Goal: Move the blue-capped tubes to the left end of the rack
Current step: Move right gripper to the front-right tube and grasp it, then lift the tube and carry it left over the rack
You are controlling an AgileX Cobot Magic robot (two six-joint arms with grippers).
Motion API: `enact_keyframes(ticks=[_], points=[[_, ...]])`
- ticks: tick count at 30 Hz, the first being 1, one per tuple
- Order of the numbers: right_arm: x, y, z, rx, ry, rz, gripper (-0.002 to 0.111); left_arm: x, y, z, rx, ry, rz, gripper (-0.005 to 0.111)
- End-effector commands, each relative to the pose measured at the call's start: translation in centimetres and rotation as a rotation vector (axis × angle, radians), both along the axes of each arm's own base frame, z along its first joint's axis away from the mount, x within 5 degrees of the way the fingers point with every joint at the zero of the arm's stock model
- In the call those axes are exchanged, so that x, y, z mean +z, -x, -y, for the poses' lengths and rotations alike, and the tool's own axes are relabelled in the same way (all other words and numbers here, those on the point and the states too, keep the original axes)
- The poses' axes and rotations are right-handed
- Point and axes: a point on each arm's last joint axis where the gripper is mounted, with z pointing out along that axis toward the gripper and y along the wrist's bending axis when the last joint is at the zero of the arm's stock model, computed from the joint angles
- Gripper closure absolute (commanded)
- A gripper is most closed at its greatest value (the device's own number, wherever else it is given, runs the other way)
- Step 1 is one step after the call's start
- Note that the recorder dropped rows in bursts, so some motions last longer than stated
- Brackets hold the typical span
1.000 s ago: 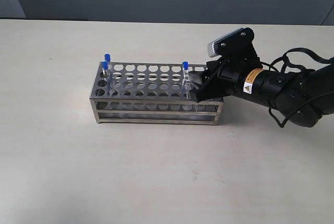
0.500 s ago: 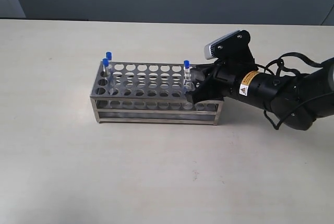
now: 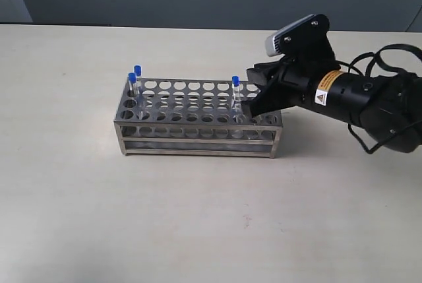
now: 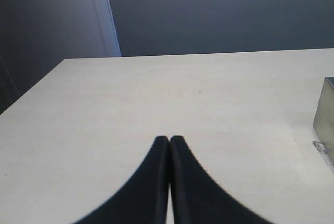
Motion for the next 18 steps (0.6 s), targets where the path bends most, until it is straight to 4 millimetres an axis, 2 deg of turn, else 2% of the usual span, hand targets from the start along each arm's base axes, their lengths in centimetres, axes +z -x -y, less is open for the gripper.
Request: enact_keyframes(ticks=[1, 6, 10, 18], points=[[2.5, 0.3, 0.7, -0.009, -0.007, 0.072, 0.109, 0.0, 0.0, 0.0, -0.007, 0.002, 0.011, 0.106], [4.8, 1.0, 0.5, 0.019, -0.037, 0.159, 0.109, 0.0, 0.0, 0.0, -0.007, 0.002, 0.011, 0.106], [5.7, 1.4, -0.2, 0.067, -0.070, 0.218, 0.109, 0.0, 0.0, 0.0, -0.007, 0.002, 0.011, 0.106], [8.7, 1.4, -4.3, 0.215, -0.102, 0.276, 0.109, 0.0, 0.0, 0.0, -0.007, 0.002, 0.011, 0.106]])
